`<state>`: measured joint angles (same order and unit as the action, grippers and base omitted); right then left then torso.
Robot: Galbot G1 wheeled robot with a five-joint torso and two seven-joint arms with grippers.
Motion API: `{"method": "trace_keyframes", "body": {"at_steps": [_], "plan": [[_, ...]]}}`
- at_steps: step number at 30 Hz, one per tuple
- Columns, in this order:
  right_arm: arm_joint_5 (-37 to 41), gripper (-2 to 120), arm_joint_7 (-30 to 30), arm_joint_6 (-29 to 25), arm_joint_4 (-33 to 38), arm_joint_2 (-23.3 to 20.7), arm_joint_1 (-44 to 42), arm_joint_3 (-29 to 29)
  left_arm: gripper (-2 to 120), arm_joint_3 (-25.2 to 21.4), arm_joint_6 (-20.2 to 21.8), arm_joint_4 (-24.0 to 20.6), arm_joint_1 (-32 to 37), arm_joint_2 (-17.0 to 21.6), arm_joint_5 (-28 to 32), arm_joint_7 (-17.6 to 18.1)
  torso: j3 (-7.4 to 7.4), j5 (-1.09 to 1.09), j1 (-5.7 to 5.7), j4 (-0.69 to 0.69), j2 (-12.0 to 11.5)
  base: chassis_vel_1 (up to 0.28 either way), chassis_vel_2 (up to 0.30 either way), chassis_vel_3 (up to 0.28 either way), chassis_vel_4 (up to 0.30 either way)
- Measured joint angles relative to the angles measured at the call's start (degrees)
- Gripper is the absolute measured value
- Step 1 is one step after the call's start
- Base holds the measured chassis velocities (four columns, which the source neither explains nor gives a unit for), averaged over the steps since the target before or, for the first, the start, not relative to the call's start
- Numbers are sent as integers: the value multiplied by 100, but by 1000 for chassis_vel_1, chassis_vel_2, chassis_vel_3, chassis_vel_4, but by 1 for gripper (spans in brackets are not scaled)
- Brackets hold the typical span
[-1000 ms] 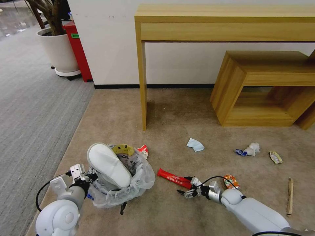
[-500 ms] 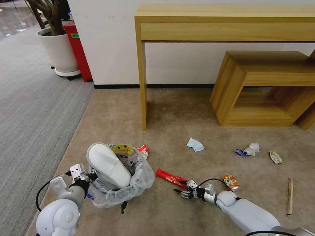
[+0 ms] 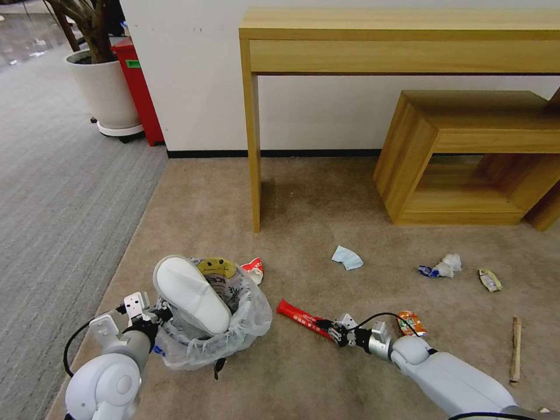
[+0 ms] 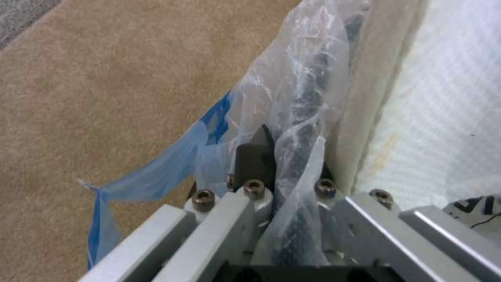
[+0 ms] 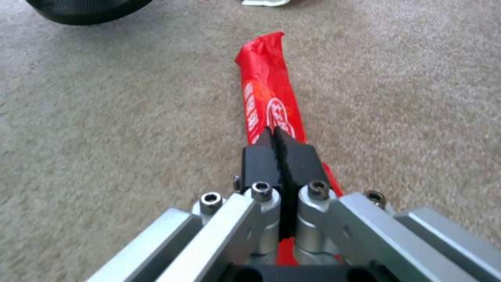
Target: Pick up the trash bin and place the garbage on the floor into it.
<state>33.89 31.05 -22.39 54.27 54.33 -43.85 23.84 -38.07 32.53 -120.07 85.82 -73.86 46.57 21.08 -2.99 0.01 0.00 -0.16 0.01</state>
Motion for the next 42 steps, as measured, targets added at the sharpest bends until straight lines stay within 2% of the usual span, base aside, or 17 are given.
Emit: {"method": "trace_keyframes", "body": {"at_steps": [5, 11, 12, 15, 16, 19, 20, 23, 24, 27, 28, 31, 42], "plan": [[-181, 1, 6, -66, -173, 103, -70, -52, 1, 34, -2, 16, -6, -27, -30, 0, 0, 0, 0, 0, 0, 0, 0, 0, 0], [-255, 24, -221, -45, -365, 304, 106, 87, 1, 22, -2, -30, 24, -17, -30, -4, 0, 1, 0, 1, 0, 0, 0, 0, 0], [-255, 24, -221, -45, -365, 304, 106, 87, 1, 22, -2, -30, 24, -17, -30, -4, 0, 1, 0, 1, 0, 0, 0, 0, 0], [-255, 39, -328, -2, -370, 349, 236, 209, 1, 10, -2, -54, 32, -10, -30, -4, 0, -1, 0, 2, 0, 0, 0, 0, 0], [-255, 39, -328, -2, -370, 349, 236, 209, 1, 10, -2, -54, 32, -10, -30, -4, 0, -1, 0, 2, 0, 0, 0, 0, 0], [-268, 54, -355, -3, -420, 379, 270, 241, 1, 8, -3, -74, 37, -11, -26, -7, 0, -1, 0, 0, 0, 0, 0, 0, 0], [-268, 54, -355, -3, -420, 379, 270, 241, 1, 8, -3, -74, 37, -11, -26, -7, 0, -1, 0, 0, 0, 0, 0, 0, 0], [-287, 68, -360, -13, -434, 382, 256, 227, 1, 7, -4, -85, 41, -12, -26, -8, 0, -1, 0, 0, 0, 0, 0, 0, 0], [-287, 68, -360, -13, -434, 382, 256, 227, 1, 7, -4, -85, 41, -12, -26, -8, 0, -1, 0, 0, 0, 0, 0, 0, 0], [-312, 82, -369, -22, -456, 390, 227, 189, 1, 12, -6, -85, 43, -25, -30, -8, 0, -1, 0, 0, 0, 0, 0, 0, 0], [-312, 82, -369, -22, -456, 390, 227, 189, 1, 12, -6, -85, 43, -25, -30, -8, 0, -1, 0, 0, 0, 0, 0, 0, 0], [-372, 96, -374, -61, -611, 482, 226, 176, 1, 19, -15, -91, 53, -37, -33, -11, -1, -1, 0, 0, 0, 0, 0, 0, 0], [-524, 100, -343, -213, -1116, 922, 230, 284, 1, -68, -66, -192, 138, -1, -22, -28, 0, -1, 0, 0, 0, 0, 0, 0, 0]]}}
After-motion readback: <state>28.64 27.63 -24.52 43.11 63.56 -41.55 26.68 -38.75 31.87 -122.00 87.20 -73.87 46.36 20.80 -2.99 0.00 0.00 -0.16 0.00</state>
